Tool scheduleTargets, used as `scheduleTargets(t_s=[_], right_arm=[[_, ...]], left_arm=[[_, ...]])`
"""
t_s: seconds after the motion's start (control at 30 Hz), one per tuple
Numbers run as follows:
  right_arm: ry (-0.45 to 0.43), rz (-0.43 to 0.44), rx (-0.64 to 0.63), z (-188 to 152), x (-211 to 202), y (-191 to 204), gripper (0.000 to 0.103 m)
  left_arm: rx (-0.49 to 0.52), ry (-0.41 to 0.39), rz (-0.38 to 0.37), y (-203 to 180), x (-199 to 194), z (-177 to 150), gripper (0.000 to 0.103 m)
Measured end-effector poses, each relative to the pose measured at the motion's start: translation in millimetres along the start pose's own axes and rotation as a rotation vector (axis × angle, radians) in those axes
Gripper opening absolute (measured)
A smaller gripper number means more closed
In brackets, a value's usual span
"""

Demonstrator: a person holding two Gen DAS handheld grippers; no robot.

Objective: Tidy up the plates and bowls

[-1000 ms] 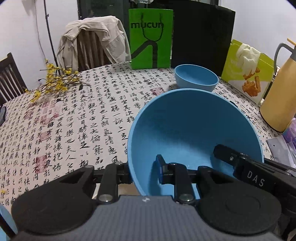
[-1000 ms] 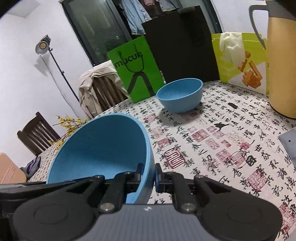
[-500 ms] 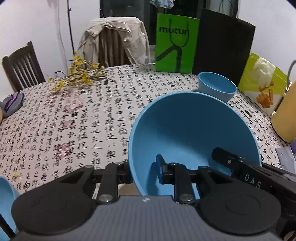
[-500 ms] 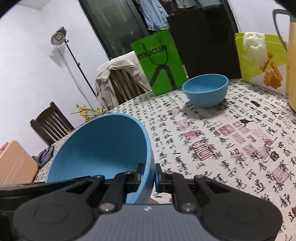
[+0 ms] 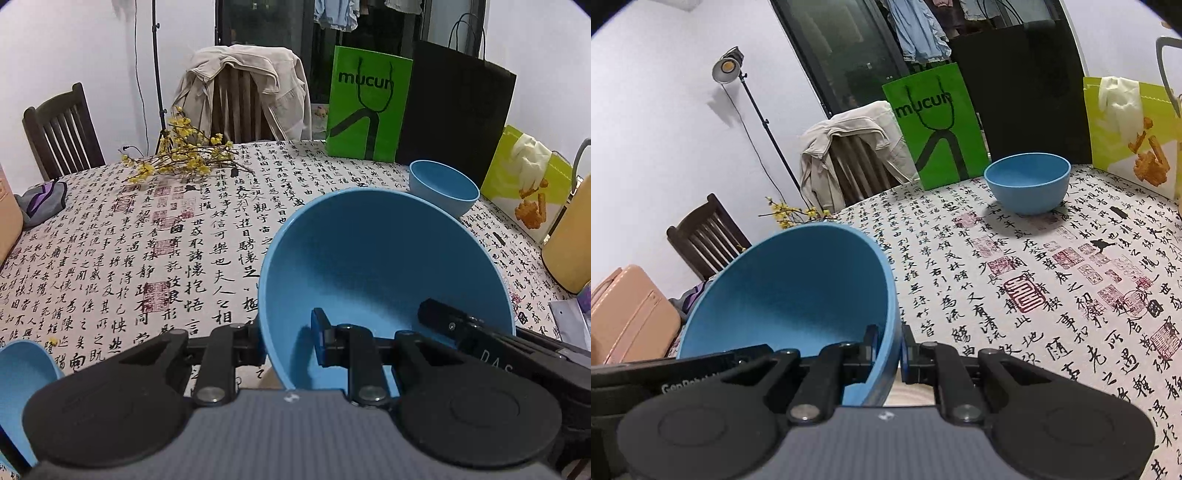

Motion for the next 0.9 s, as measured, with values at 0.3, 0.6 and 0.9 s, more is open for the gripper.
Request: scheduleTargets(t_s=[0.3,0.6,0.9], right_arm=[[0.0,0.005,-0.033,-11,-4,22,0.012],[0.0,0.022,-0.067,-20,-3,48,0.012],[0.01,0.04,-0.102,-30,0,73,0.012]], left_arm=[[-0.03,-0.011,-0.008,22,-9,-15,0.023],[-0.063,-0.026,-0.004,49,-20,-27,0.023],[-0.09,-0.039,0.001,72,-28,-40,0.023]])
Point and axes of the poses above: each gripper's, at about its wrist camera, not at the fingertips, and x roughly the way its jaws point, y to its left, z to its top, the point moved 2 cm from there along x, roughly the way its jaws point, and after that the axes turned 15 degrees about y, right-handed, at the moved point
